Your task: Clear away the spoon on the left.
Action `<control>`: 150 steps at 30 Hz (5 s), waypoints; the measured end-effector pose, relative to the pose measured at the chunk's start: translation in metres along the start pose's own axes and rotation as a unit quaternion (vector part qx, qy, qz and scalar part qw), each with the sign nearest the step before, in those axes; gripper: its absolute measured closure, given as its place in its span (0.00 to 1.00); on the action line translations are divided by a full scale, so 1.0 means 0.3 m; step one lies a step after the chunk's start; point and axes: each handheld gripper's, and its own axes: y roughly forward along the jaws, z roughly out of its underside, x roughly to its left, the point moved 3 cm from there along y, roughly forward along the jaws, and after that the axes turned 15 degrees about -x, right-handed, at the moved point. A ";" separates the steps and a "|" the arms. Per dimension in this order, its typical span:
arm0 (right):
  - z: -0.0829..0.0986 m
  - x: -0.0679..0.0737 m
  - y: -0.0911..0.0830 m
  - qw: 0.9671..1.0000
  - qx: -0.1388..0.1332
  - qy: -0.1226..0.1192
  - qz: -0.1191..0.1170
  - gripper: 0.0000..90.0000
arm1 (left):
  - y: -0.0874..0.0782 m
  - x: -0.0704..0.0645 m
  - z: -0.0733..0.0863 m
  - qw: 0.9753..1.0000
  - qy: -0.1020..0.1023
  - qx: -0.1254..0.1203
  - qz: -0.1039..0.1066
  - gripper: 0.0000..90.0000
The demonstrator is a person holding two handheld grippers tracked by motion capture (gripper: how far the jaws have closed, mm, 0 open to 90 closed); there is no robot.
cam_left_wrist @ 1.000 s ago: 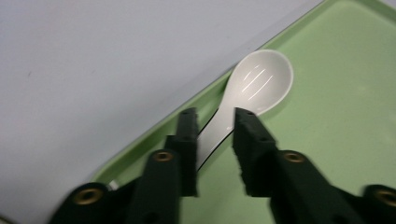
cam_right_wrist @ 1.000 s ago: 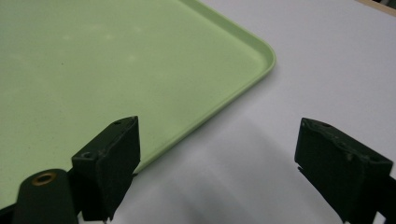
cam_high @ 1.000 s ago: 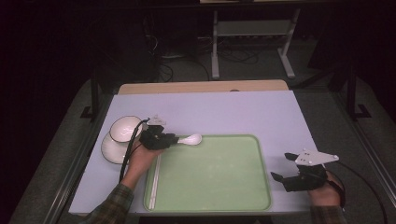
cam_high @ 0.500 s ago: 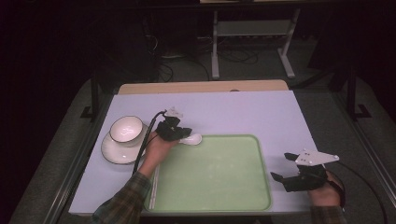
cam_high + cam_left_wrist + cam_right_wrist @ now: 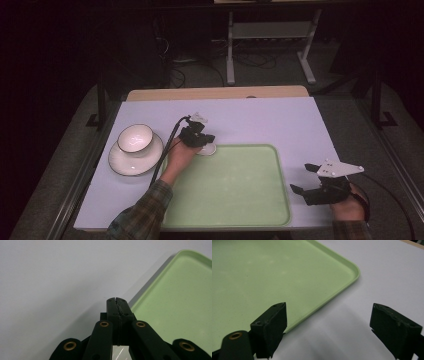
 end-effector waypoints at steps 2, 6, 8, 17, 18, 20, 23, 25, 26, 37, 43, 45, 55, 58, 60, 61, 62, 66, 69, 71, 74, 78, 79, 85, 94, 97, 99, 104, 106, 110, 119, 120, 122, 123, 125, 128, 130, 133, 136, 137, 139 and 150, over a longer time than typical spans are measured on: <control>-0.001 0.002 0.000 1.000 -0.001 0.000 0.000 0.15 | 0.006 -0.005 0.000 1.000 0.003 0.003 0.003 1.00; -0.001 -0.002 -0.003 1.000 -0.003 0.000 0.001 0.15 | 0.009 -0.017 0.000 1.000 0.002 0.004 0.009 1.00; 0.000 -0.002 -0.002 1.000 -0.001 0.000 0.000 0.15 | 0.012 -0.022 0.002 1.000 0.002 0.006 0.012 1.00; -0.001 -0.001 -0.005 1.000 -0.002 -0.001 0.002 0.15 | 0.003 -0.045 0.017 0.999 0.009 0.019 0.025 1.00; -0.001 0.000 -0.004 1.000 -0.002 -0.001 0.002 0.15 | 0.002 -0.047 0.019 0.999 0.009 0.019 0.025 1.00; -0.001 0.000 -0.004 1.000 -0.002 -0.001 0.003 0.15 | -0.001 -0.051 0.024 0.999 0.007 0.020 0.028 1.00; -0.002 0.000 -0.005 1.000 -0.002 -0.001 0.003 0.15 | -0.007 -0.060 0.034 0.999 0.011 0.027 0.033 1.00; -0.002 0.000 -0.005 1.000 -0.002 -0.001 0.003 0.15 | -0.012 -0.066 0.040 0.999 0.013 0.030 0.035 1.00; -0.002 0.001 -0.005 1.000 -0.002 -0.001 0.003 0.15 | -0.014 -0.069 0.042 0.999 0.012 0.030 0.035 1.00; -0.003 0.002 -0.004 1.000 -0.002 -0.002 0.003 0.15 | -0.050 -0.102 0.076 0.998 0.014 0.044 0.051 1.00; -0.003 0.002 -0.004 1.000 -0.002 -0.002 0.004 0.15 | -0.068 -0.113 0.090 0.997 0.014 0.048 0.054 1.00; -0.003 0.001 -0.004 1.000 -0.002 -0.002 0.004 0.15 | -0.074 -0.115 0.093 0.997 0.014 0.048 0.054 1.00; -0.003 0.001 -0.005 1.000 -0.002 -0.002 0.005 0.15 | -0.122 -0.118 0.120 0.997 0.012 0.055 0.057 1.00; -0.003 0.001 -0.006 1.000 -0.003 -0.002 0.005 0.15 | -0.138 -0.114 0.128 0.997 0.010 0.057 0.056 1.00; -0.004 0.001 -0.006 1.000 -0.003 -0.002 0.005 0.15 | -0.153 -0.114 0.135 0.997 0.010 0.057 0.057 1.00; -0.004 0.001 -0.006 1.000 -0.003 -0.002 0.005 0.15 | -0.160 -0.114 0.138 0.997 0.010 0.058 0.057 1.00; -0.004 0.001 -0.006 1.000 -0.003 -0.002 0.005 0.15 | -0.168 -0.115 0.142 0.996 0.011 0.060 0.058 1.00; -0.004 0.001 -0.006 1.000 -0.003 -0.002 0.005 0.15 | -0.197 -0.115 0.156 0.996 0.011 0.065 0.057 1.00; -0.004 0.001 -0.006 1.000 -0.003 -0.002 0.005 0.15 | -0.226 -0.113 0.170 0.996 0.010 0.068 0.055 1.00; -0.004 0.002 -0.006 1.000 -0.003 -0.002 0.005 0.15 | -0.242 -0.111 0.178 0.996 0.011 0.069 0.054 1.00; -0.004 0.002 -0.006 1.000 -0.002 -0.002 0.005 0.15 | -0.263 -0.110 0.191 0.996 0.010 0.070 0.052 1.00; -0.005 0.002 -0.006 1.000 -0.003 -0.003 0.005 0.15 | -0.293 -0.105 0.209 0.996 0.009 0.074 0.050 1.00; -0.005 0.002 -0.006 1.000 -0.003 -0.003 0.006 0.15 | -0.298 -0.104 0.211 0.996 0.009 0.073 0.049 1.00; -0.005 0.002 -0.007 1.000 -0.003 -0.003 0.006 0.15 | -0.331 -0.095 0.226 0.996 0.007 0.076 0.044 1.00; -0.005 0.003 -0.006 1.000 -0.003 -0.004 0.006 0.15 | -0.338 -0.093 0.228 0.996 0.007 0.074 0.044 1.00; -0.004 0.003 -0.006 1.000 -0.001 -0.004 0.005 0.15 | -0.347 -0.092 0.219 0.997 0.008 0.063 0.046 0.99; -0.003 0.003 -0.005 1.000 0.000 -0.004 0.005 0.15 | -0.353 -0.090 0.215 0.997 0.009 0.057 0.048 0.93; -0.004 0.004 -0.004 1.000 0.000 -0.006 0.005 0.15 | -0.369 -0.082 0.203 0.998 0.007 0.049 0.050 0.71; -0.004 0.005 -0.003 1.000 0.000 -0.007 0.005 0.15 | -0.382 -0.077 0.193 0.998 0.005 0.042 0.052 0.61; -0.003 0.005 -0.001 1.000 0.001 -0.006 0.004 0.15 | -0.401 -0.065 0.178 0.998 0.005 0.034 0.051 0.45; -0.004 0.005 -0.001 1.000 0.001 -0.007 0.004 0.15 | -0.448 -0.032 0.148 0.999 0.010 0.024 0.039 0.19; -0.004 0.005 0.000 1.000 0.002 -0.006 0.005 0.15 | -0.454 -0.028 0.145 0.999 0.010 0.024 0.037 0.18; -0.005 0.006 0.000 1.000 0.001 -0.006 0.005 0.15 | -0.462 -0.021 0.140 0.999 0.012 0.024 0.035 0.16; -0.005 0.005 0.000 1.000 0.001 -0.007 0.005 0.15 | -0.472 -0.016 0.136 0.999 0.013 0.024 0.034 0.16; -0.006 0.005 -0.001 1.000 0.001 -0.007 0.005 0.15 | -0.486 -0.006 0.131 0.999 0.015 0.021 0.032 0.16; -0.006 0.004 -0.001 1.000 0.001 -0.007 0.006 0.15 | -0.504 0.013 0.124 0.999 0.016 0.020 0.024 0.16; -0.005 0.005 0.001 1.000 0.003 -0.007 0.005 0.15 | -0.516 0.025 0.118 1.000 0.012 0.015 0.025 0.16; -0.006 0.004 0.002 1.000 0.002 -0.007 0.005 0.15 | -0.538 0.049 0.104 1.000 0.014 0.015 0.015 0.16; -0.007 0.005 0.003 1.000 0.002 -0.008 0.005 0.15 | -0.556 0.071 0.089 1.000 0.016 0.017 0.009 0.16; -0.007 0.005 0.003 1.000 0.002 -0.008 0.005 0.15 | -0.564 0.081 0.080 1.000 0.017 0.016 0.005 0.16; -0.007 0.004 0.004 1.000 0.002 -0.009 0.005 0.15 | -0.577 0.099 0.067 1.000 0.017 0.014 0.000 0.16; -0.007 0.003 0.003 1.000 0.002 -0.007 0.006 0.15 | -0.622 0.197 0.030 0.999 0.008 0.016 -0.037 0.16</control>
